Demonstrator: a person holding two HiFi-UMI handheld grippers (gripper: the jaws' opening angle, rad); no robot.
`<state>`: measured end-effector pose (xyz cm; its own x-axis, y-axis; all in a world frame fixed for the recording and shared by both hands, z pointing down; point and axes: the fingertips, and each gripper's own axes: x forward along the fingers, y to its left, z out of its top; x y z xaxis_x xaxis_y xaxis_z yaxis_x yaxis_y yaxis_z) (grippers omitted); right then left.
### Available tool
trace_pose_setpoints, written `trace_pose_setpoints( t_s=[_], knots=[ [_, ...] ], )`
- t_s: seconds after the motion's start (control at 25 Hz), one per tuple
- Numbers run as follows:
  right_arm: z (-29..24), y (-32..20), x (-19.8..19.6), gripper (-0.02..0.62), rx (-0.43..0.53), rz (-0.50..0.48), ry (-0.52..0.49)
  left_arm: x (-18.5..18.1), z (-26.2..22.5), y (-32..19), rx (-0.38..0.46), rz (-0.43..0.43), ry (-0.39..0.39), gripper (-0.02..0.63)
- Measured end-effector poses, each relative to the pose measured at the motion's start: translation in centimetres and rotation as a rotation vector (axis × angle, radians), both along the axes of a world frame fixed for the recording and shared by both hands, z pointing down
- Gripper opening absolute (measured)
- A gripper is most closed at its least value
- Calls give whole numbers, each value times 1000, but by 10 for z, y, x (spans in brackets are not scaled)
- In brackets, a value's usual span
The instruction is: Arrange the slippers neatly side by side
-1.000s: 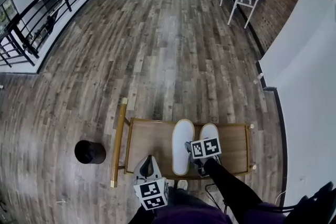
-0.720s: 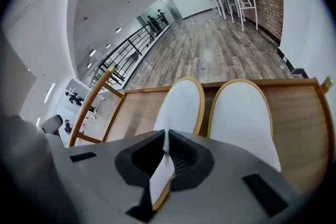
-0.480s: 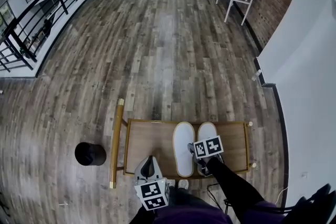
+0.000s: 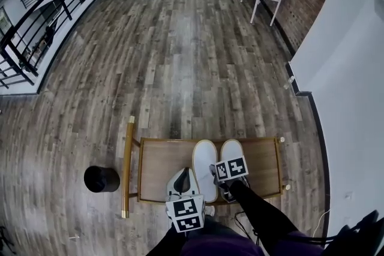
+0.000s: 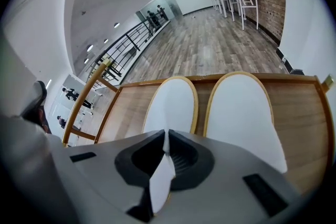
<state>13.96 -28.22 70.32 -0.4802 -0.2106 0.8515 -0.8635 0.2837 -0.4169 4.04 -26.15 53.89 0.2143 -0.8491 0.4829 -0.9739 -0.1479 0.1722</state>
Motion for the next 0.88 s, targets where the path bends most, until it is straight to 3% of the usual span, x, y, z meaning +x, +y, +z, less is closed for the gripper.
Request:
trace_pose_setpoints(
  t_s=[0.2,0.48,0.68,0.88],
  knots=[
    [2,-2,5,12,-16,53,6,7,0,-2,-7,8,-6,0],
    [-9,0,0,15,27,0,-23,8,0,-3,-3,-2,-3,0],
    [-22,-2,4,100,71,7,-35,5,0,-2,-1,-17,-4,0],
    [-54,-7,23,101,164,34,-56,2,4,3,-8,-38,0,0]
  ],
)
